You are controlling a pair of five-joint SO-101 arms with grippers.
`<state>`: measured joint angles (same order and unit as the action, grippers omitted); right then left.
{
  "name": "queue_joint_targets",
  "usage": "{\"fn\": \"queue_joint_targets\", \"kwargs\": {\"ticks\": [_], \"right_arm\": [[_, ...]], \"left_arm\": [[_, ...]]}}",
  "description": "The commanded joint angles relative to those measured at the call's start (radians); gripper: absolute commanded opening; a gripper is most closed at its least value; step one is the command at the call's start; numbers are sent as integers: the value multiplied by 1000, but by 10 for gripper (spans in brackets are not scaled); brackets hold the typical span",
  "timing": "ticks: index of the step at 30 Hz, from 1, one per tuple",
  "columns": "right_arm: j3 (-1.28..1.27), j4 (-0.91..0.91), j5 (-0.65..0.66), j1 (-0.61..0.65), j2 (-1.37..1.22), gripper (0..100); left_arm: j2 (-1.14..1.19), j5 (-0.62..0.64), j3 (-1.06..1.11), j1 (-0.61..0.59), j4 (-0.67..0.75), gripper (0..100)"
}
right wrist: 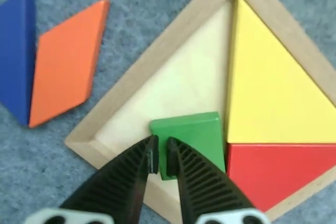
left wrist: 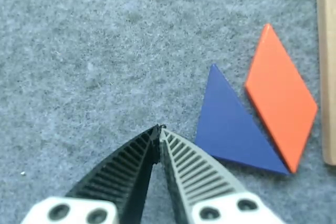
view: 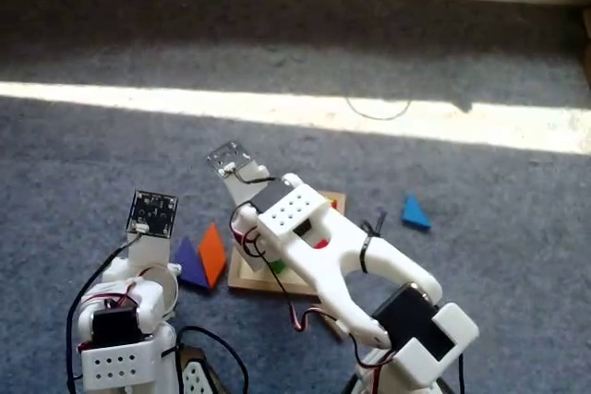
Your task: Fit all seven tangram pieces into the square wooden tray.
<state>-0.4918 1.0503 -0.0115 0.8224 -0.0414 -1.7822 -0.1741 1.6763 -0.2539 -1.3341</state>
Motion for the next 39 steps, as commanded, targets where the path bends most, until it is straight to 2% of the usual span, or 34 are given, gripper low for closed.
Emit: {"fn": "queue_joint_targets", "kwargs": {"ticks": [1, 4, 7, 13, 17, 21, 26, 32, 36, 39], "right_arm": [[8, -19, -8, -67, 4, 44], [8, -13, -6, -107, 5, 44], [10, 8, 68, -124, 33, 44], [10, 105, 87, -131, 278, 44], [10, 200, 89, -202, 453, 47], [10, 265, 91, -340, 521, 74], [2, 289, 130, -479, 481, 217], [2, 205, 204, -628, 343, 224], [4, 148, 278, -670, 203, 224], [16, 139, 287, -711, 116, 224]], "left_arm": [[-28, 6, 19, -12, -8, 28], [-28, 6, 19, -12, -8, 28], [-28, 6, 19, -12, -8, 28], [-28, 6, 19, -12, -8, 28], [-28, 6, 19, -12, -8, 28], [-28, 6, 19, -12, -8, 28], [-28, 6, 19, -12, -8, 28], [-28, 6, 19, -12, -8, 28], [-28, 6, 19, -12, -8, 28], [-28, 6, 19, -12, -8, 28]]}}
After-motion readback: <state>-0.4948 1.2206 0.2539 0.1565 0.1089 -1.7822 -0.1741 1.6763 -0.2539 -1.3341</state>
